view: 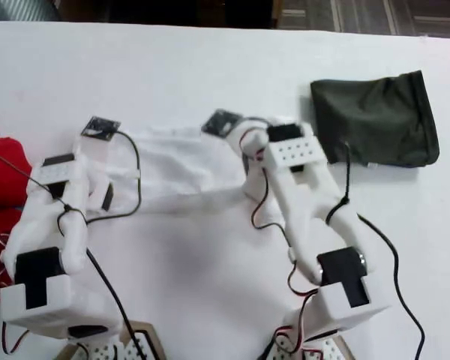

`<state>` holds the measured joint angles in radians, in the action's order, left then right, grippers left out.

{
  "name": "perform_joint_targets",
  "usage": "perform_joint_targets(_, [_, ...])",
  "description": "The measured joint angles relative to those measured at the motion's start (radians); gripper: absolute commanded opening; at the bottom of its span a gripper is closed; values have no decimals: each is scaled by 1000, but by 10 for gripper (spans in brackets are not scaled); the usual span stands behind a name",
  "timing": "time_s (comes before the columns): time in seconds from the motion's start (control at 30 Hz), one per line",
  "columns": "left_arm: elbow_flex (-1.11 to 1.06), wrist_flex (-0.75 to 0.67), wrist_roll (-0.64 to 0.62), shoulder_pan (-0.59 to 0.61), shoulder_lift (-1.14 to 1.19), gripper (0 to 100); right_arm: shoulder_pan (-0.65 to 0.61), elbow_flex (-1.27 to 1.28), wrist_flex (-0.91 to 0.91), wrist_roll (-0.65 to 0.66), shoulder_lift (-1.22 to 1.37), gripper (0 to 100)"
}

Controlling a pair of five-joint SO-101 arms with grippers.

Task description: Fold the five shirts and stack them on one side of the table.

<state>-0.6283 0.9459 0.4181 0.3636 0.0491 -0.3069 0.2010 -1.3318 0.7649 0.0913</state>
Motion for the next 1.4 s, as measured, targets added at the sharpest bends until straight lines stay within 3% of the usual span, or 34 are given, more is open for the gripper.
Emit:
perform_joint_targets(0.17, [0,0,0,0,0,27,5,-155,-18,28,31,19])
perform_joint_targets(0.4, [0,0,0,0,0,27,12,-419,-18,28,275,24])
perform_joint_targets(0.63, [0,0,0,0,0,27,58,-853,-126,25,632,235])
perform_joint_targets(0.83, [-8,-5,0,0,-2,27,118,-1255,-227,18,902,185])
perform_joint_targets(0.97, [-8,-5,0,0,-2,27,173,-1505,-295,-72,985,166])
perform_joint_targets(1.13, [-8,-5,0,0,-2,27,181,-1774,-405,-181,988,9])
perform_joint_targets(1.27, [-8,-5,0,0,-2,27,181,-1812,-414,-195,987,21])
perform_joint_targets(1.4, [-8,-5,0,0,-2,27,184,-1694,-414,-195,942,19])
